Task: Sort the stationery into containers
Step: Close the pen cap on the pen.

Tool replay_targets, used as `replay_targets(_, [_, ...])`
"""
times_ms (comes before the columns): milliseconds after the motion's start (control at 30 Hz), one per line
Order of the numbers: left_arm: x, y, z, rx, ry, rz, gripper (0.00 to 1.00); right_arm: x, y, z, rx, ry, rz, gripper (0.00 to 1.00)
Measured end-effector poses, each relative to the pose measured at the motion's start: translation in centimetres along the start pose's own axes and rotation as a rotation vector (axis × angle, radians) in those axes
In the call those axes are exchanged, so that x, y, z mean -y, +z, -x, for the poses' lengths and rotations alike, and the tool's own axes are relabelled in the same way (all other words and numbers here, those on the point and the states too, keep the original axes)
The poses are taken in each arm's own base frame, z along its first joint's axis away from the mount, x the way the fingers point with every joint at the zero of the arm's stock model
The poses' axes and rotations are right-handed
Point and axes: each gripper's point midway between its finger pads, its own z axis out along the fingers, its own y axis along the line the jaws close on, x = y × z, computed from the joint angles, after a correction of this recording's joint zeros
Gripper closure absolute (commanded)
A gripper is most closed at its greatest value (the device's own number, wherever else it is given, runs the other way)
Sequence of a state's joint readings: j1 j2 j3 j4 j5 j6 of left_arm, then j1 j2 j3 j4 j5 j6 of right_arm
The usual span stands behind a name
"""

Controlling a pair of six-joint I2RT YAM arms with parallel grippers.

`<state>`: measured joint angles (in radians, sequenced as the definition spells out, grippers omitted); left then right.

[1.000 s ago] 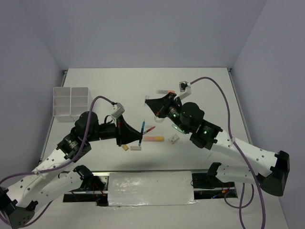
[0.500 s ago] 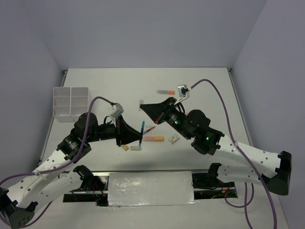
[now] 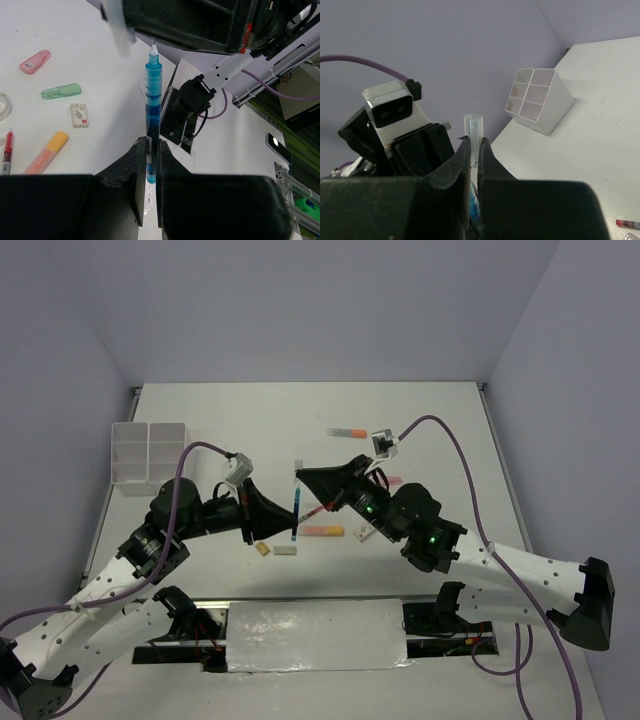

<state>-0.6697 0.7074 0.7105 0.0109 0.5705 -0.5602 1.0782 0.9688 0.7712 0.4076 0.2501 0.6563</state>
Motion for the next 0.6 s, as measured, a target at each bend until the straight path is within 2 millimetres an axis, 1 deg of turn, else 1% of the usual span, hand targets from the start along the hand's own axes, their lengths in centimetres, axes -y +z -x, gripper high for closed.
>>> replay_targets(133, [-0.2, 0.2, -0.3, -0.001, -0.020, 0.001, 1.00, -0.6, -0.4, 1.1, 0.032, -0.013, 0.018, 1.00])
replay_targets(300, [-0.2, 0.3, -0.1, 0.004, -0.021, -0.002, 1.00, -1.0, -0.8, 2.2, 0.064, -0.025, 0.025, 1.00])
replay_targets(600, [-0.2, 0.5, 0.3, 0.017, -0.011, -0.009, 1.00, -1.6, -0.7, 2.2, 0.066, -0.033, 0.058, 1.00])
